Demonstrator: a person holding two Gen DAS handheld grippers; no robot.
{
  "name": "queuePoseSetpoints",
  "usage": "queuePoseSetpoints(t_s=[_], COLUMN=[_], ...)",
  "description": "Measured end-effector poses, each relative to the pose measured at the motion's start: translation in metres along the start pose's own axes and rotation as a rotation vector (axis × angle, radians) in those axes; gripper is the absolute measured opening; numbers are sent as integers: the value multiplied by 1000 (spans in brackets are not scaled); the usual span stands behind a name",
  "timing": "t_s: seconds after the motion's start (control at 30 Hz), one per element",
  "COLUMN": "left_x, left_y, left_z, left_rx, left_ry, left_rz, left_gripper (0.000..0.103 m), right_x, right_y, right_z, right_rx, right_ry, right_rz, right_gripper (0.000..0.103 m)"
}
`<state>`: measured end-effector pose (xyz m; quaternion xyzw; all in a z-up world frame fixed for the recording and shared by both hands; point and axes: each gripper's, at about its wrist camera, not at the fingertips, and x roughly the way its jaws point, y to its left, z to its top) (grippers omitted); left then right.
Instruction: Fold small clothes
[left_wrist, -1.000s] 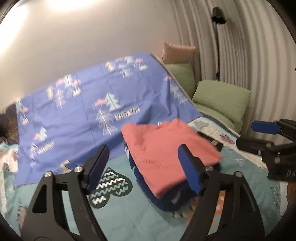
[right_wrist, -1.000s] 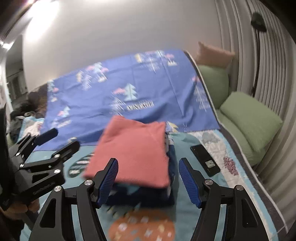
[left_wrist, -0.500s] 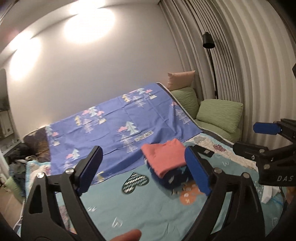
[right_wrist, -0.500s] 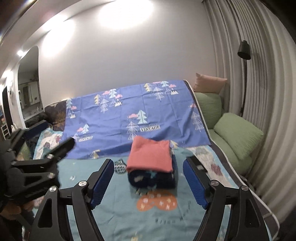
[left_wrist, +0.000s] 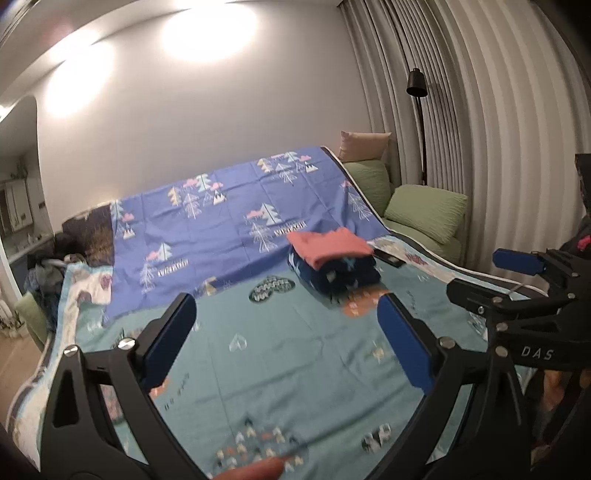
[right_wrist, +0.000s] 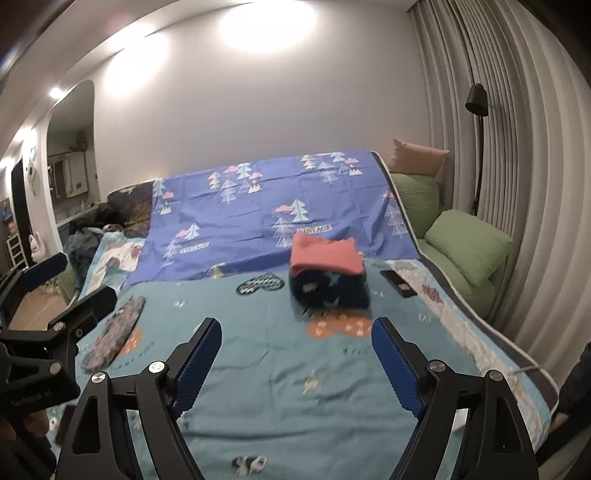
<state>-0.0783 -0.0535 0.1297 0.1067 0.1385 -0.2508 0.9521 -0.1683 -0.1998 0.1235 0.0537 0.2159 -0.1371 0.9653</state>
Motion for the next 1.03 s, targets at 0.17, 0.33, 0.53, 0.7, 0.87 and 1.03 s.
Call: queuePoseSetpoints(t_s=[0.17, 0.33, 0.53, 0.7, 0.87, 1.03], left_x=[-15, -14, -7, 1, 7, 10], left_y=[12, 20, 29, 35, 39, 41], left_z=[-35, -66, -82, -87, -91, -94], left_rx=[-57, -78, -97, -107, -113, -113], left_ry=[-2, 38, 77, 89, 104, 113], left_rz=[51, 79, 91, 96, 86, 79], left_gripper=[98, 98, 98, 98, 98, 98], right_x=[-12, -14, 1, 9, 18, 22], right_y=[14, 27, 43, 49, 49, 50], right_z=[-26, -41, -46, -49, -51, -52], right_rx=[-4, -25, -51, -50, -44, -57], right_ry=[12, 17, 49, 61, 72, 69], right_rz=[-32, -63, -64, -75, -89, -119], right_gripper=[86, 86, 87, 87, 87, 87])
